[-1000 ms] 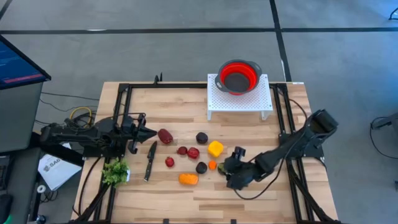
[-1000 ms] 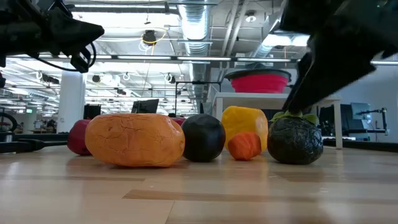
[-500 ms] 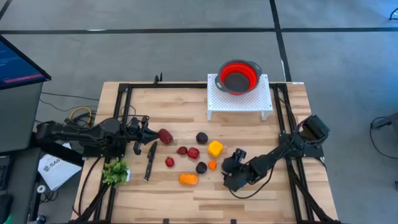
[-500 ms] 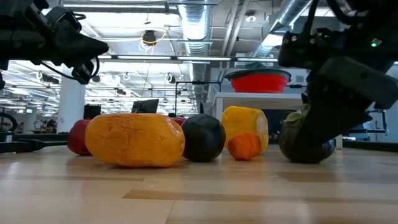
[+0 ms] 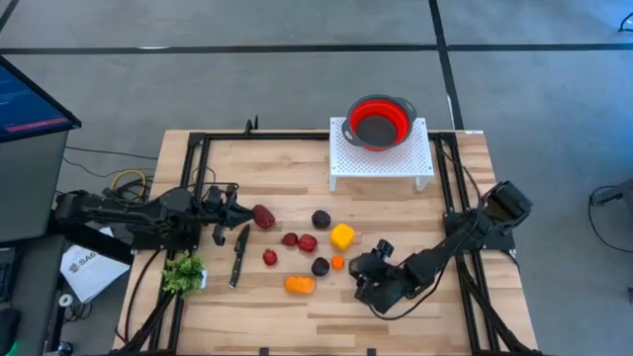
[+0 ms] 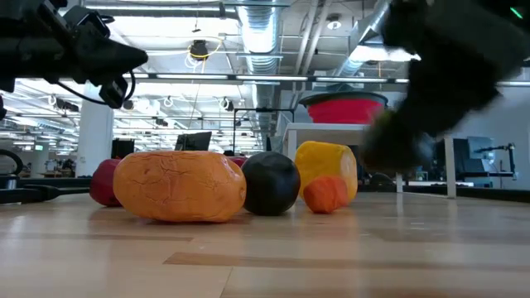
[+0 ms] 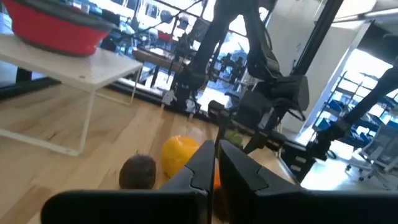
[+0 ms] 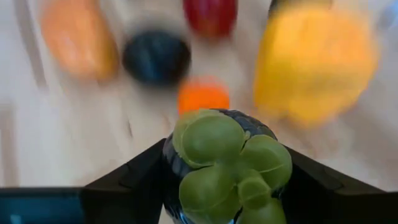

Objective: Pick & Place Fruit
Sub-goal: Put the purple mangosteen into the orange strainer bowl on the shelf

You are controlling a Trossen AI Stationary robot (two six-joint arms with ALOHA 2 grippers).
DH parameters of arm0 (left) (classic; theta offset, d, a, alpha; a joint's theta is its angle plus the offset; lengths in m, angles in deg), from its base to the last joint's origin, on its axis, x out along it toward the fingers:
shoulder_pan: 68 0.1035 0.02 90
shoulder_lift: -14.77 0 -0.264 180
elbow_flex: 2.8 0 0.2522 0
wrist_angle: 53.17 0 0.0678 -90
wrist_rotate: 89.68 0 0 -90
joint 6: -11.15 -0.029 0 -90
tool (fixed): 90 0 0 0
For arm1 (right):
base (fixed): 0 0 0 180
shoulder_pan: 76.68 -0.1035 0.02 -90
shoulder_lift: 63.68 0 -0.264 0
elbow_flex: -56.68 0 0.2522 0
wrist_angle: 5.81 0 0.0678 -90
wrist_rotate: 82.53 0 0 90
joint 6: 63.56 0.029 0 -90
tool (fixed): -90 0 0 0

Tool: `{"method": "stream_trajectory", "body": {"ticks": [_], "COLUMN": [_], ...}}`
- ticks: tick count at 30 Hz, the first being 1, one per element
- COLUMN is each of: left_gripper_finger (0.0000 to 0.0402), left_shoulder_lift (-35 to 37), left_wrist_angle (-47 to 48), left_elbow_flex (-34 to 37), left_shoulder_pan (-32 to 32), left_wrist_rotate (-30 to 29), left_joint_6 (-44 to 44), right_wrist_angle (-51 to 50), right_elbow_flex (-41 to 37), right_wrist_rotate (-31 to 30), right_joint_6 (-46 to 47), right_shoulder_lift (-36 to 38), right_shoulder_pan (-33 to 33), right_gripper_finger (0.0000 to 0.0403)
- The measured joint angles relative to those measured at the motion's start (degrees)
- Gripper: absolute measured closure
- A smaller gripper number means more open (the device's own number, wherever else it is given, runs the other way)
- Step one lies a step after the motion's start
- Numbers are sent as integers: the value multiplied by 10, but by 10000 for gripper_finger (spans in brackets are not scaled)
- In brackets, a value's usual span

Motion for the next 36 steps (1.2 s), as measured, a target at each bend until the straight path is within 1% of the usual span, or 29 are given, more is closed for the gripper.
{"method": "stream_trajectory", "body": {"ticks": [3,5,8,11,13,15,17,20,22,24,27,29,36], "left_gripper_finger": [384,384,384,384,384,384,384,384,384,384,384,384,384], "left_shoulder_lift": [0,0,0,0,0,0,0,0,0,0,0,0,0], "left_wrist_angle": [-16,-22,-24,-24,-24,-24,-24,-24,-24,-24,-24,-24,-24], "left_elbow_flex": [0,0,0,0,0,0,0,0,0,0,0,0,0], "left_shoulder_pan": [0,0,0,0,0,0,0,0,0,0,0,0,0], "left_wrist_rotate": [-3,-4,-4,-4,-4,-4,-4,-4,-3,-3,-3,-3,-3], "left_joint_6": [0,0,0,0,0,1,4,5,5,5,5,5,5], "right_wrist_angle": [30,33,33,23,2,-25,-61,-101,-106,-110,-115,-114,-107], "right_elbow_flex": [0,6,32,68,95,119,140,158,166,171,172,172,172], "right_wrist_rotate": [-45,-57,-56,-29,12,54,98,181,233,272,299,302,300], "right_joint_6": [-71,-128,-212,-288,-331,-354,-358,-358,-358,-358,-358,-358,-370], "right_shoulder_lift": [55,103,179,241,270,286,286,265,242,218,183,162,113], "right_shoulder_pan": [33,70,143,236,310,393,478,595,655,695,736,750,764], "right_gripper_finger": [167,167,166,164,164,164,164,164,164,163,163,163,163]}}
